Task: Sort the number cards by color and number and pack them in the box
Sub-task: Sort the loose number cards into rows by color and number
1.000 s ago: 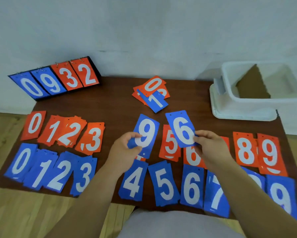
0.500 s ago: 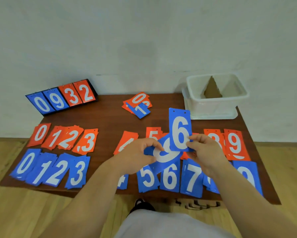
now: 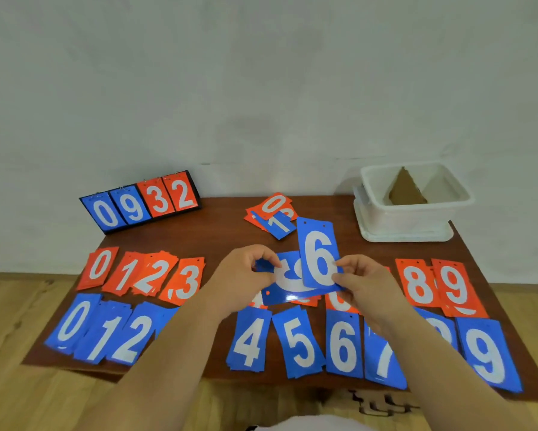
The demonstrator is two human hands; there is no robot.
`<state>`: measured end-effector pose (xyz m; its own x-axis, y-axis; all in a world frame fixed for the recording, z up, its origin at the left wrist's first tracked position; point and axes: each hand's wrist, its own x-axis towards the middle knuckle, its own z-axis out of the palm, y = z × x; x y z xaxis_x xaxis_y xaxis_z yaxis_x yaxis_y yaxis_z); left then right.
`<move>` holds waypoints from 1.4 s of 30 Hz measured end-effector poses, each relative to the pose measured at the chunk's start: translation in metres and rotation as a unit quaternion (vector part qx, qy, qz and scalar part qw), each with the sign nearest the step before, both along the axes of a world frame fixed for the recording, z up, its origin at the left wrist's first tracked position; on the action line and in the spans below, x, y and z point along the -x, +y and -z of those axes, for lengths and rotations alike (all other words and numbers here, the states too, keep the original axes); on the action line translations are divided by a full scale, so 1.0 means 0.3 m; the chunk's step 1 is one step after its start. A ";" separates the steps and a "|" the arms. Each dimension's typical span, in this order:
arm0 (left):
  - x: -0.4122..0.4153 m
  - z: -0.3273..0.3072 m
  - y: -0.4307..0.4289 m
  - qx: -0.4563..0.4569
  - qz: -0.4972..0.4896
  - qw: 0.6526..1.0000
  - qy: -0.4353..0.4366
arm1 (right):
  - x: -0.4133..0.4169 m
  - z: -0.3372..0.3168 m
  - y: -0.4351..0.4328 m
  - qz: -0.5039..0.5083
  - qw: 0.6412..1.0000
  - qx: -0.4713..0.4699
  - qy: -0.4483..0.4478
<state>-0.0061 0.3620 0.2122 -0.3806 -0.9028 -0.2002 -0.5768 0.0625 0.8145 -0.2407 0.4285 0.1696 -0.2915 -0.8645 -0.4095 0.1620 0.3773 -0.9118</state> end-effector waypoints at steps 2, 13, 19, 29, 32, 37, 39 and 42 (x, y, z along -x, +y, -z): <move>-0.053 0.000 -0.023 0.009 -0.051 0.998 0.025 | -0.067 -0.011 -0.027 -0.017 1.000 -0.001 0.004; -0.144 0.055 -0.089 -0.026 -0.248 0.943 0.218 | -0.304 -0.013 -0.115 0.003 1.000 0.012 0.025; -0.097 0.105 -0.063 -0.077 -0.196 0.954 0.215 | -0.331 -0.009 -0.131 0.032 0.997 0.028 0.059; -0.171 0.130 -0.185 -0.001 -0.205 0.968 0.146 | -0.268 0.010 -0.131 0.055 0.985 0.038 0.161; -0.237 0.161 -0.197 0.015 -0.204 0.972 0.117 | -0.245 0.028 -0.127 0.045 0.980 0.017 0.195; -0.344 0.224 -0.184 0.007 -0.247 0.965 0.093 | -0.239 0.070 -0.120 0.020 0.974 -0.009 0.225; -0.386 0.252 -0.171 0.003 -0.260 0.962 0.085 | -0.245 0.081 -0.118 0.011 0.974 -0.017 0.228; -0.437 0.296 -0.142 -0.016 -0.267 0.959 0.090 | -0.255 0.106 -0.101 0.003 0.972 -0.032 0.231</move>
